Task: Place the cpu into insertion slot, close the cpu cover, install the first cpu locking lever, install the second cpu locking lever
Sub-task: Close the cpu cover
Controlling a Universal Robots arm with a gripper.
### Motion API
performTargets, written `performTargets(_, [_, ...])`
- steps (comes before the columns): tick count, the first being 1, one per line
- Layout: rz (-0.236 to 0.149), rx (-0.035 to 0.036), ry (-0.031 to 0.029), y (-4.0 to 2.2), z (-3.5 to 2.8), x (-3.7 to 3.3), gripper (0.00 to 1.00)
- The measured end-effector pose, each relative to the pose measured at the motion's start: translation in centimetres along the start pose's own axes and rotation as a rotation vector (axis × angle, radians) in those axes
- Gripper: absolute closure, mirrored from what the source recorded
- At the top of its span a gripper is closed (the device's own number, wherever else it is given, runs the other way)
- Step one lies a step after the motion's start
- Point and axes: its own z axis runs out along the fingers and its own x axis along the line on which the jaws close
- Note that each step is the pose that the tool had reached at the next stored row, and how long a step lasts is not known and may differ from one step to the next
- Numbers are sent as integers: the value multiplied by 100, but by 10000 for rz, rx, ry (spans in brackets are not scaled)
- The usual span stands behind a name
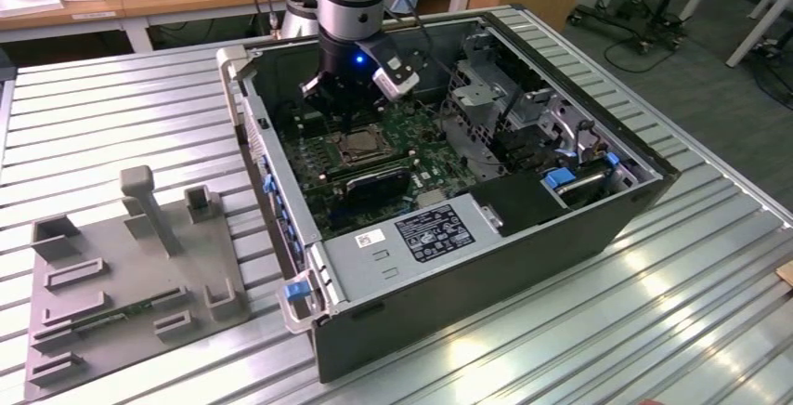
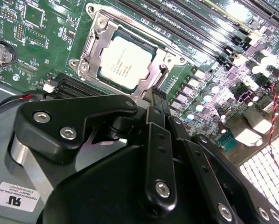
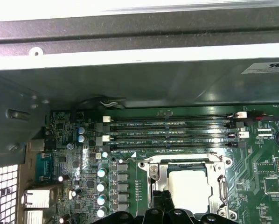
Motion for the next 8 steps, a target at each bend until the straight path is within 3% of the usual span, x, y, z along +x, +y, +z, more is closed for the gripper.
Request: performTargets(8, [-2,-4,-1,2,-15,-8,89])
